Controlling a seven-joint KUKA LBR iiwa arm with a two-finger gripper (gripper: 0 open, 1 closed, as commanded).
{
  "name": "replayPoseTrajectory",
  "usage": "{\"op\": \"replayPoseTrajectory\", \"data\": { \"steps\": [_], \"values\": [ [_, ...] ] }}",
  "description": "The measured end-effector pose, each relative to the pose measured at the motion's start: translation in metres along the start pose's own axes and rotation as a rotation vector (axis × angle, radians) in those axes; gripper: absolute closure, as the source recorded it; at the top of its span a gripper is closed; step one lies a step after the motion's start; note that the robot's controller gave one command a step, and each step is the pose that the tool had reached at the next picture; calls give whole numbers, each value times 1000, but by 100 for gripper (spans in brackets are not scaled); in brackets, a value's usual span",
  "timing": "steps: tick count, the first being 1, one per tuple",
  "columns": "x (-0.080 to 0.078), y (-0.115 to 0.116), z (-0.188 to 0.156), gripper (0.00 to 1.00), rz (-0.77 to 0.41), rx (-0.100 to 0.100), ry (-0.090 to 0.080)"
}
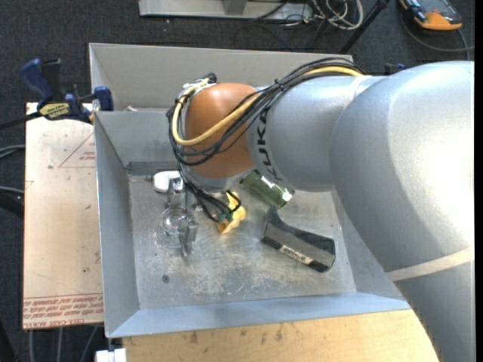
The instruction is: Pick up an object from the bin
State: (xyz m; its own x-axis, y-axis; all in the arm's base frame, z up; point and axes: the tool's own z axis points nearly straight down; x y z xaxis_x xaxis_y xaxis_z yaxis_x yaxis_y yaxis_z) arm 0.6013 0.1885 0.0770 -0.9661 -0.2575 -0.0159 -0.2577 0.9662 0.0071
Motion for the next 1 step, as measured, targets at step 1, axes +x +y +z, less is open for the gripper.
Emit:
{"op": "replayPoseTrajectory", "data": {
  "steps": [1],
  "values": [
    [0,0,0,100,0,0,0]
  ]
}}
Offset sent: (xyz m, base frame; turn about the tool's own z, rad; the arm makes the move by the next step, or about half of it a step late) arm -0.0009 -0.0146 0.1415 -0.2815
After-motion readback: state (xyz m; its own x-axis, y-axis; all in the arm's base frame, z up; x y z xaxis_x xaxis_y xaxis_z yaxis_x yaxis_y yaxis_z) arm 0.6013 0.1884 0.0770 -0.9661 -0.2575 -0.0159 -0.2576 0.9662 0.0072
